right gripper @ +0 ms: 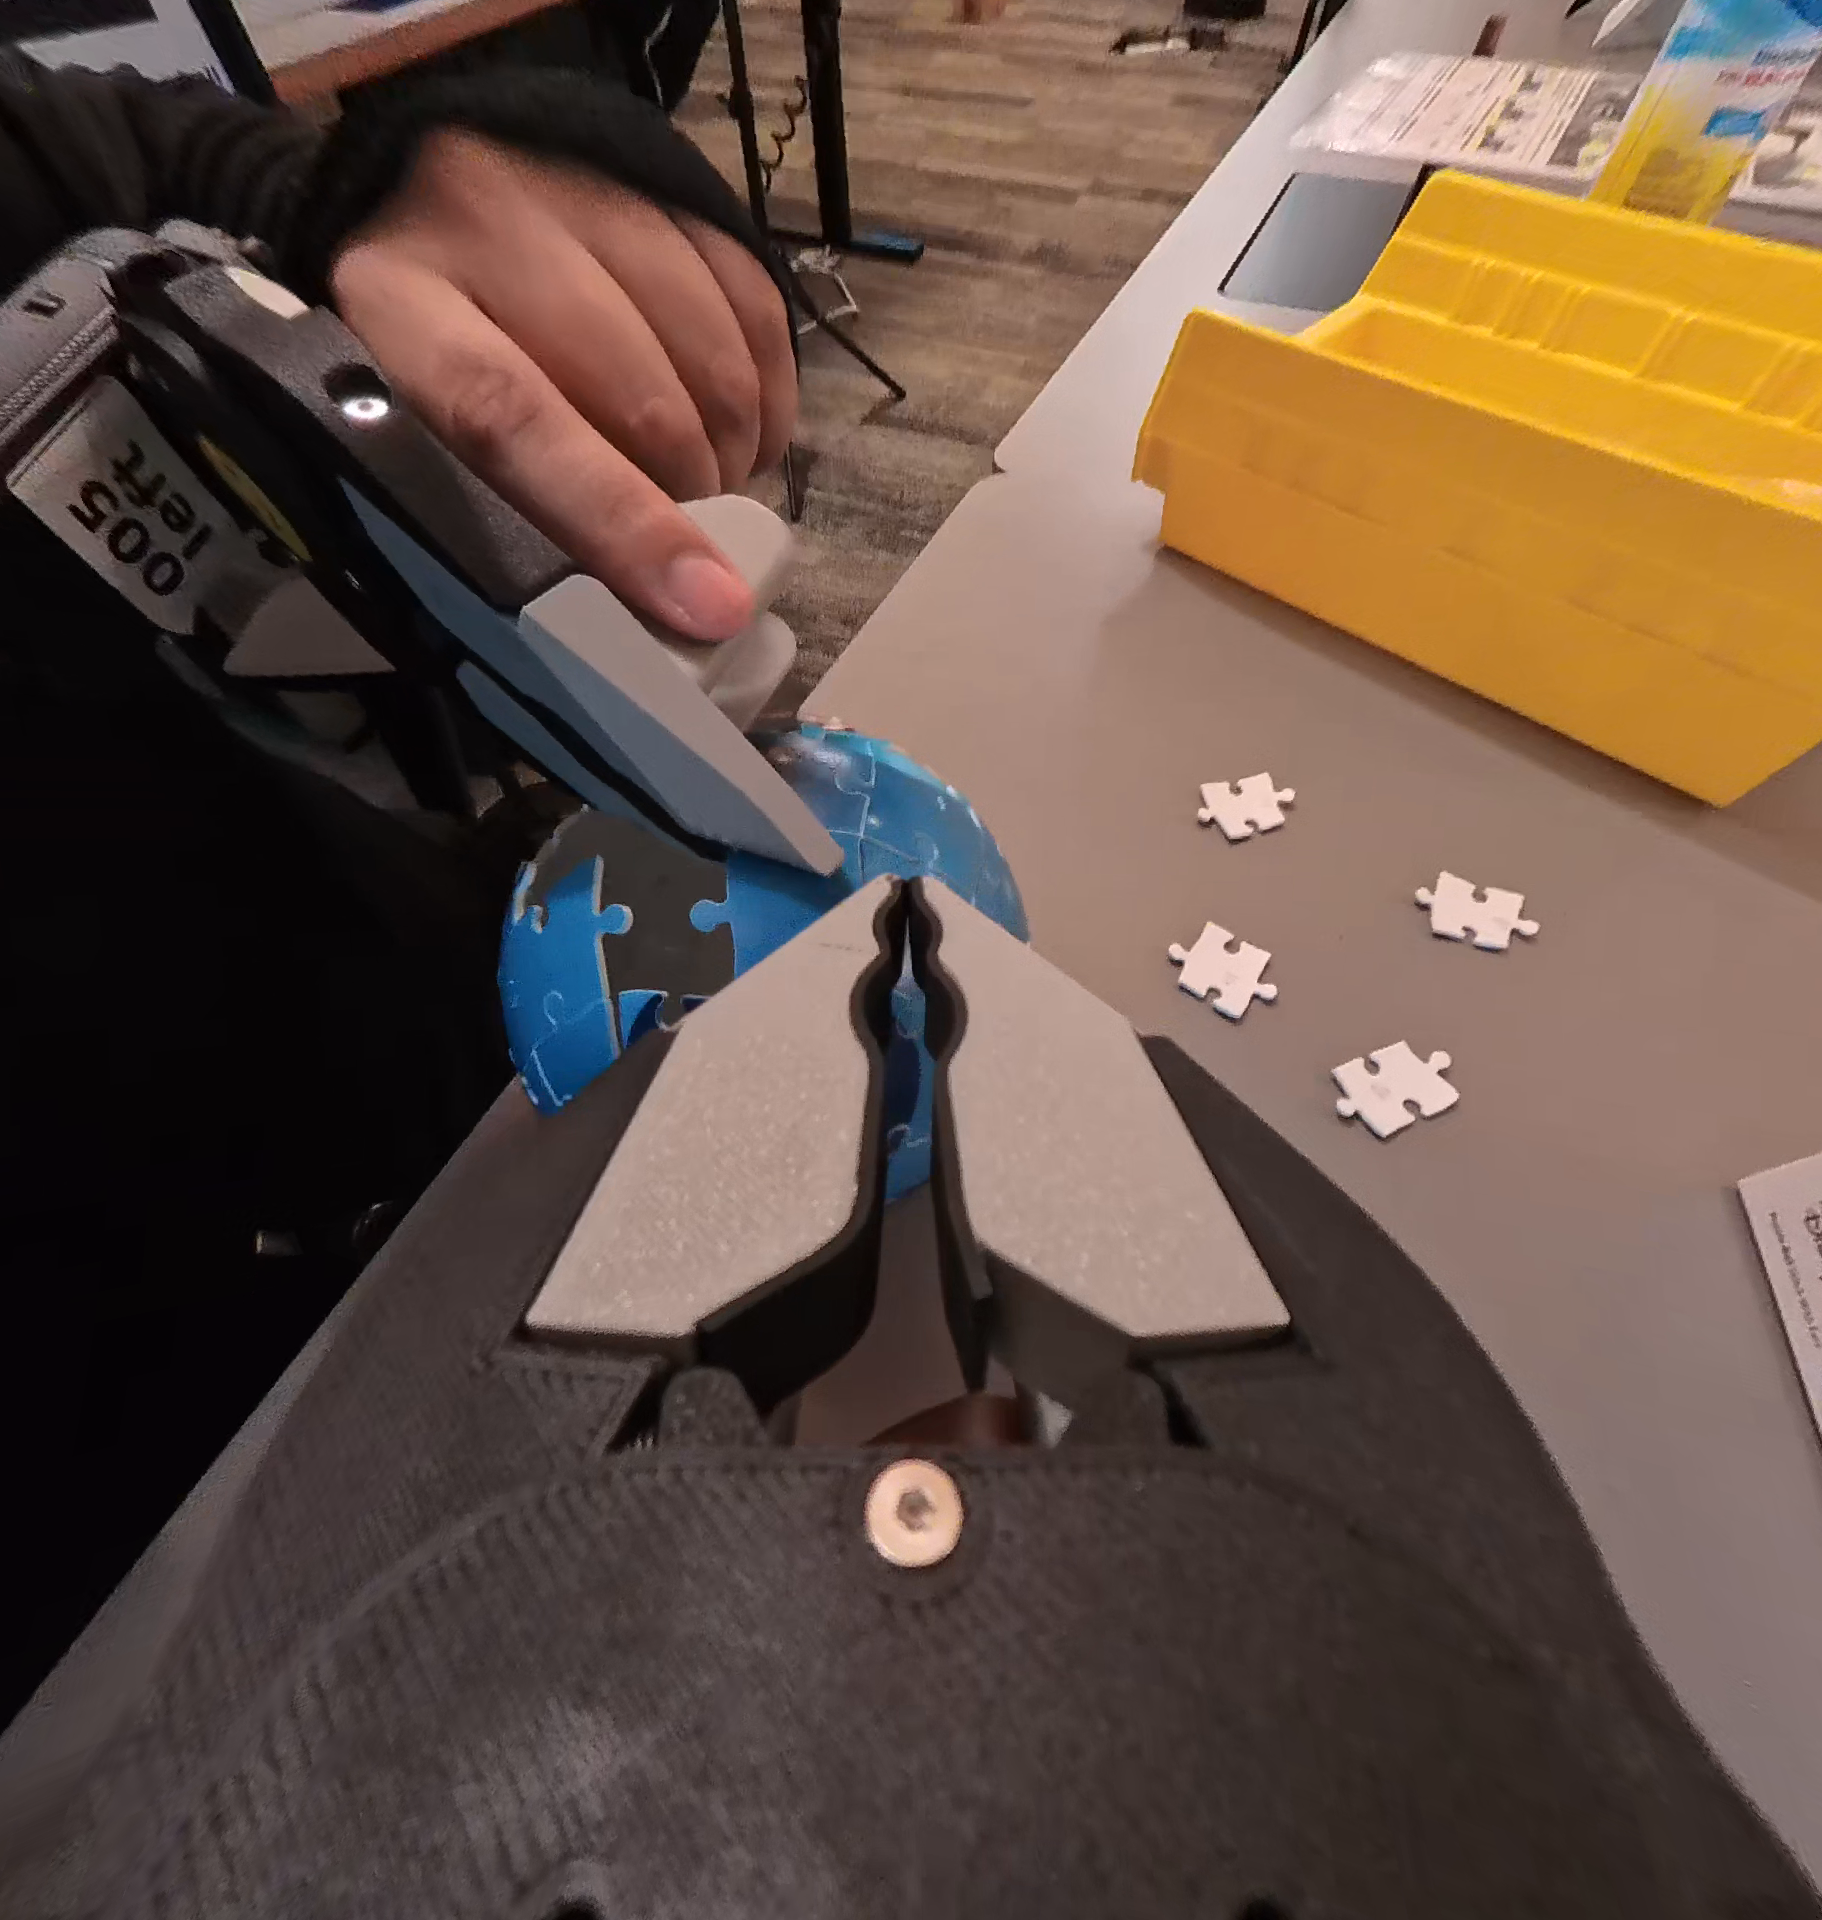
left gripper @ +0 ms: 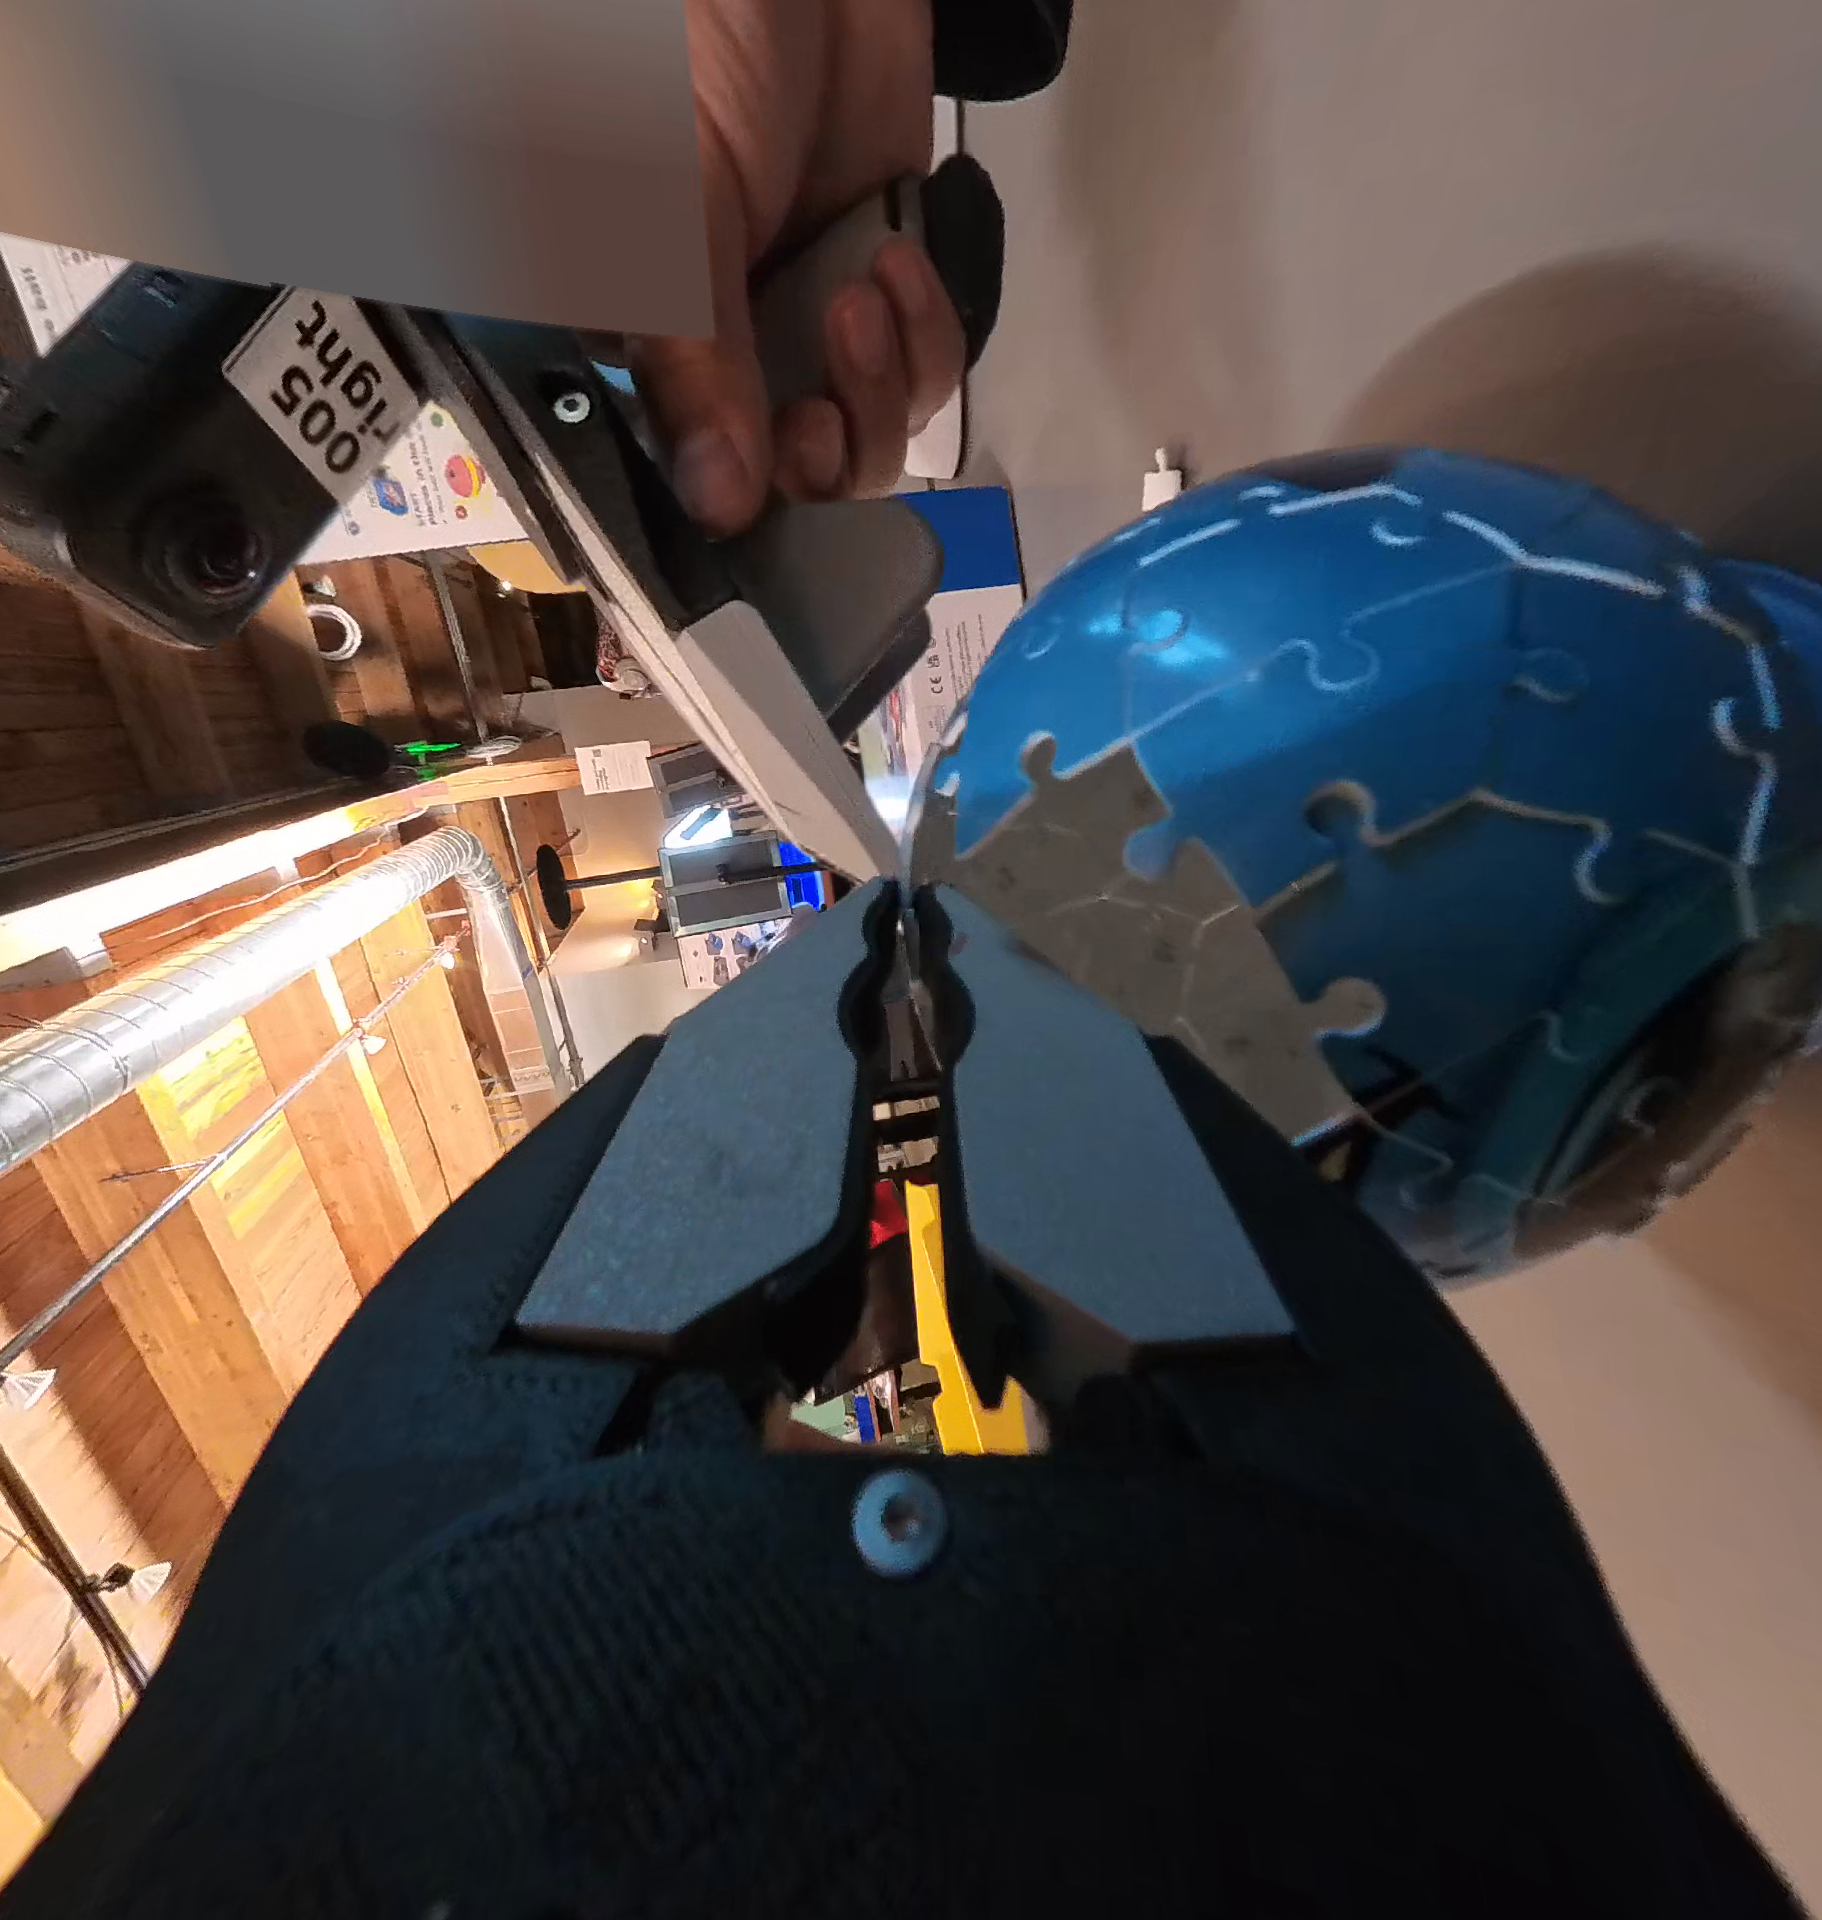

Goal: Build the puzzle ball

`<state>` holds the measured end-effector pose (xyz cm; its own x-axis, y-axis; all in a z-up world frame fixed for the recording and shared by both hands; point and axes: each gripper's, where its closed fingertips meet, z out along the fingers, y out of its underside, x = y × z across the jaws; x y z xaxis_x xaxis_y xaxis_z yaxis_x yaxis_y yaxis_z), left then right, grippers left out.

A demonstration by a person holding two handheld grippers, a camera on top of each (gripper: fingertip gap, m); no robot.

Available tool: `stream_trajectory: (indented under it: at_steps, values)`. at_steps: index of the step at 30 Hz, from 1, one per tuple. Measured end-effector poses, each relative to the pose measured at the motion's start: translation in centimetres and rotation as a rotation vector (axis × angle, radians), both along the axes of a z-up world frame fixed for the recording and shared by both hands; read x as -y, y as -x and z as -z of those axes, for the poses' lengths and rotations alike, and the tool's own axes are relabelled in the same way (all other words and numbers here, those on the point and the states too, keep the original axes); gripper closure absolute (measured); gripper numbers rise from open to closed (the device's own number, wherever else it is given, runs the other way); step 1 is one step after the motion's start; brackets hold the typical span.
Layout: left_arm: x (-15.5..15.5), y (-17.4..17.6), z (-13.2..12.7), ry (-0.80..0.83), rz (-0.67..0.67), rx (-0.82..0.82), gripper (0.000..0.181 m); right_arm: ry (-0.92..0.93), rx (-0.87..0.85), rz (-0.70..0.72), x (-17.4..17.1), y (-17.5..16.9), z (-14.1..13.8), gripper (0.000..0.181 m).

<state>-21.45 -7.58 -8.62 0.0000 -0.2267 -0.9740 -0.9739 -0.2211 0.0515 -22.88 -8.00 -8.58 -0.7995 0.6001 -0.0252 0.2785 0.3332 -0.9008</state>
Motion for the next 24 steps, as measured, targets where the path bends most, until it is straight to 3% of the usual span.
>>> stream_trajectory:
  at_steps: [5,9,14,17,24]
  values:
    - [0.0,0.0,0.0,-0.012,0.009,0.019,0.181,0.041,-0.043,0.004,-0.5,0.2,-1.7,0.181]
    - [0.0,0.1,0.1,-0.015,0.011,0.023,0.181,-0.012,-0.002,-0.027,0.0,0.2,0.1,0.181]
    - [0.1,0.1,0.1,-0.014,0.013,0.023,0.181,0.044,-0.034,-0.017,-0.2,0.6,-1.5,0.181]
    - [0.1,0.1,0.2,-0.004,0.013,0.026,0.181,-0.003,0.023,-0.072,0.5,-0.1,0.1,0.181]
    - [0.0,0.1,0.2,-0.009,0.009,0.019,0.181,0.045,-0.040,-0.025,-0.2,0.4,-1.8,0.181]
